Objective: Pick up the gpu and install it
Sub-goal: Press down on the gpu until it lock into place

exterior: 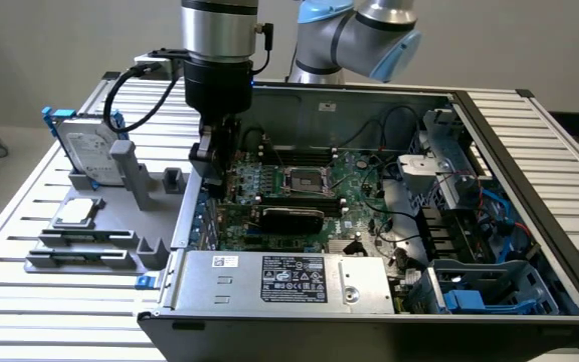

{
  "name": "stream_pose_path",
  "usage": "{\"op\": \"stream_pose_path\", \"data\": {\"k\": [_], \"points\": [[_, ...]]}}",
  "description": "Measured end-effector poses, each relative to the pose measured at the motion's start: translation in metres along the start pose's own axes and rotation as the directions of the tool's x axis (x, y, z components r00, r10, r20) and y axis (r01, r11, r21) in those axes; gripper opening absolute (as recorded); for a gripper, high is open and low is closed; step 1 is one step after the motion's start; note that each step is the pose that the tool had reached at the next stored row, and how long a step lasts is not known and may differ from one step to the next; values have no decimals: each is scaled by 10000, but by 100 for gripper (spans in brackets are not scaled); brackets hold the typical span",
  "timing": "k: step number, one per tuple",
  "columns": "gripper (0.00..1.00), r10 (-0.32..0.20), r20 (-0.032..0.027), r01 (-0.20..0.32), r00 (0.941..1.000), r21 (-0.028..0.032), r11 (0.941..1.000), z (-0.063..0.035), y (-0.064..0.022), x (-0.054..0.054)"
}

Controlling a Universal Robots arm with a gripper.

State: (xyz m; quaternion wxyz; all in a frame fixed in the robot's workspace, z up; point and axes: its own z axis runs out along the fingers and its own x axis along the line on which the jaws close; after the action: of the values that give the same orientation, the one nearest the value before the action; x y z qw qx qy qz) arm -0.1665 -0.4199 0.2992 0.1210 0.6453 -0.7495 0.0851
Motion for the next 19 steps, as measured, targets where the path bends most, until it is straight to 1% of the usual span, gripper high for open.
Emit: {"op": "stream_pose_path", "data": {"k": [2,5,7,8,9,10,11,12,13,15,16,19], "points": [[11,3,-46,-3,10000,6,10000,-1,0,1],[11,11,-137,-11,9999,19,10000,-4,0,1],[11,17,-221,-17,9998,31,10000,-4,0,1],[11,22,-278,-21,9996,42,10000,-5,0,2],[11,32,-333,-29,9994,67,10000,-4,0,1],[11,43,-375,-39,9993,95,9999,-3,0,1],[11,54,-405,-49,9992,127,9999,-2,0,0],[11,65,-417,-59,9991,160,9999,0,0,0],[11,71,-414,-64,9991,180,9998,3,-1,0],[11,97,-410,-90,9991,190,9998,6,1,-1],[11,132,-407,-125,9991,182,9998,7,4,-1],[11,321,-403,-317,9987,122,9994,8,10,-1]]}}
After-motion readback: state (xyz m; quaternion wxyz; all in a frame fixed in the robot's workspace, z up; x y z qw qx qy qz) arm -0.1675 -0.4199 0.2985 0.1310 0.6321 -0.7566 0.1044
